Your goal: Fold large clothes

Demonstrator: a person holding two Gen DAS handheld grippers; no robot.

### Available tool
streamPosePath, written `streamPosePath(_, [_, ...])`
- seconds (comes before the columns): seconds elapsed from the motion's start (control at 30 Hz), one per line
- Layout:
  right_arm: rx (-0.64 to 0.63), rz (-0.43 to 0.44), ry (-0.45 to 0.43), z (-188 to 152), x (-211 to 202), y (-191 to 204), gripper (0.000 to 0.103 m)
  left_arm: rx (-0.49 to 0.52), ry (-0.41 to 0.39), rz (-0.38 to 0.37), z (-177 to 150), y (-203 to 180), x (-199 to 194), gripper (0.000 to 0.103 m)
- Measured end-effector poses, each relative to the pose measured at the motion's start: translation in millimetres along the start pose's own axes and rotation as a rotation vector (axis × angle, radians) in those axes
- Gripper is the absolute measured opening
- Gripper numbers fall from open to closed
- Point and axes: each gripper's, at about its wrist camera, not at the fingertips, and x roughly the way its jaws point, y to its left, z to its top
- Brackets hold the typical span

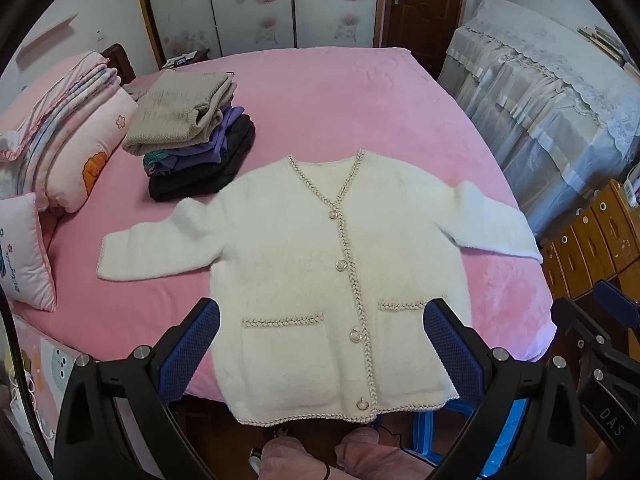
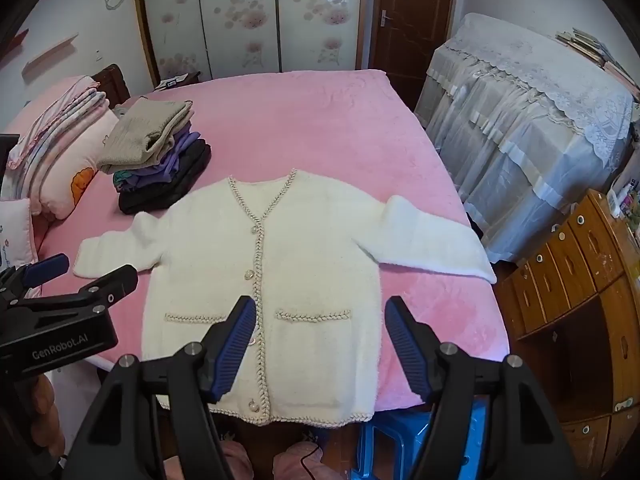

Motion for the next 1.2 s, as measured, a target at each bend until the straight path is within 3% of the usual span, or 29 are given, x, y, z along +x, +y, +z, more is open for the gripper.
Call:
streamPosePath(0.6, [-0.017, 0.041, 0.012, 3, 15, 2, 0.067, -0.039, 0.051, -0.028, 2, 4, 12, 0.101])
streamPosePath(1.2, [-0.005, 0.071, 0.025, 5, 23, -5, 0.067, -0.061, 0.077, 0.021, 2, 4, 17, 0.101])
